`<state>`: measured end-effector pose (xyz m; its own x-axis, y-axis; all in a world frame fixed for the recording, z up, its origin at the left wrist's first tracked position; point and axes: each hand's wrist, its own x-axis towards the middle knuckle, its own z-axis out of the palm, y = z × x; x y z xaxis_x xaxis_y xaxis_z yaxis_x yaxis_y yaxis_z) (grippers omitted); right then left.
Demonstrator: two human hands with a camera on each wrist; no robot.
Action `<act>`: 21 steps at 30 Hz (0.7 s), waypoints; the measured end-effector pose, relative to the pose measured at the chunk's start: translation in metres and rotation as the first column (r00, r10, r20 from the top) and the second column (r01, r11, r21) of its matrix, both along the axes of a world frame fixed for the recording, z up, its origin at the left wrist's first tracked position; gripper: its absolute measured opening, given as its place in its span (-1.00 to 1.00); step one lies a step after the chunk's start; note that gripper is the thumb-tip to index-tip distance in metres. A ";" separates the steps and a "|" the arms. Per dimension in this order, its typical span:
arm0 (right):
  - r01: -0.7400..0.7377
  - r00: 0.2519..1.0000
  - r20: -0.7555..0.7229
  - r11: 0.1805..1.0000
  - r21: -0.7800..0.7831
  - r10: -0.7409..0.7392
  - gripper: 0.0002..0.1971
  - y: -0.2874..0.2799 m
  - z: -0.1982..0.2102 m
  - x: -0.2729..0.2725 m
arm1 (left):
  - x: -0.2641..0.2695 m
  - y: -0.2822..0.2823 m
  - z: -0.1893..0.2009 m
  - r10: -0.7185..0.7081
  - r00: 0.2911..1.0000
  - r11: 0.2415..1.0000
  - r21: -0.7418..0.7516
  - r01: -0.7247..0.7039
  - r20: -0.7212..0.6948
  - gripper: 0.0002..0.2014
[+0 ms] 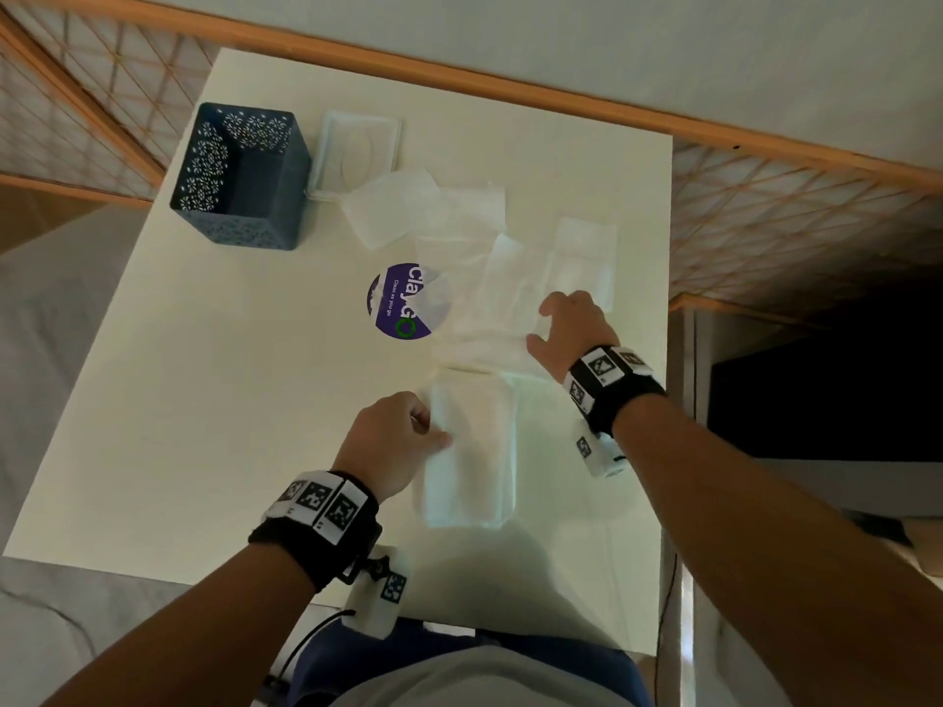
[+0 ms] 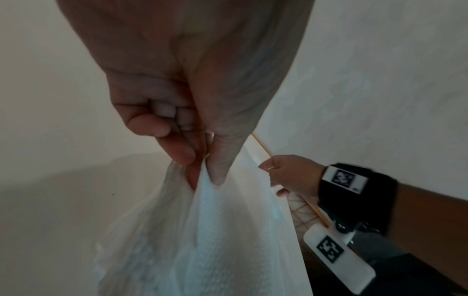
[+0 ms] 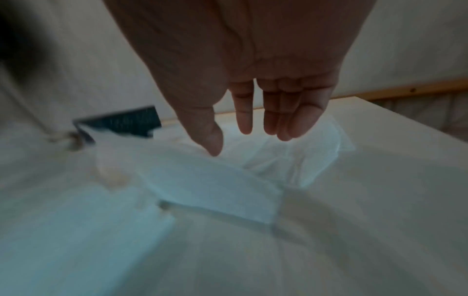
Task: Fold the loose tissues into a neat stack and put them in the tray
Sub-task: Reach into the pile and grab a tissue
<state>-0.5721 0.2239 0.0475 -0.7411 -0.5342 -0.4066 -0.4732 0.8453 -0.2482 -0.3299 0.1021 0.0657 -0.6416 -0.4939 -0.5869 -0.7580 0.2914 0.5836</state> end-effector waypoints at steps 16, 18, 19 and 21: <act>-0.240 0.960 -0.090 0.944 0.227 0.266 -0.53 -0.021 -0.035 -0.019 | -0.007 0.012 0.007 -0.039 0.999 0.991 -0.128 0.039 0.002 -0.46; -0.226 0.960 -0.114 0.947 0.228 0.257 -0.63 -0.022 -0.032 -0.018 | -0.006 0.011 0.010 -0.014 1.000 0.990 -0.141 0.013 -0.005 -0.34; -0.214 0.963 -0.115 0.952 0.219 0.242 -0.66 -0.022 -0.029 -0.017 | -0.005 0.010 0.011 0.001 1.000 0.989 -0.147 -0.003 -0.010 -0.29; -0.198 0.972 -0.094 0.967 0.161 0.215 -0.66 -0.021 -0.022 -0.015 | -0.004 0.006 0.014 0.026 0.999 0.987 -0.156 -0.029 -0.025 -0.23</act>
<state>-0.5870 0.2025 0.0258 -0.6657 -0.6194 -0.4162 -0.6583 0.7501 -0.0633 -0.3339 0.1083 0.0800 -0.6387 -0.5960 -0.4867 -0.7542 0.3594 0.5496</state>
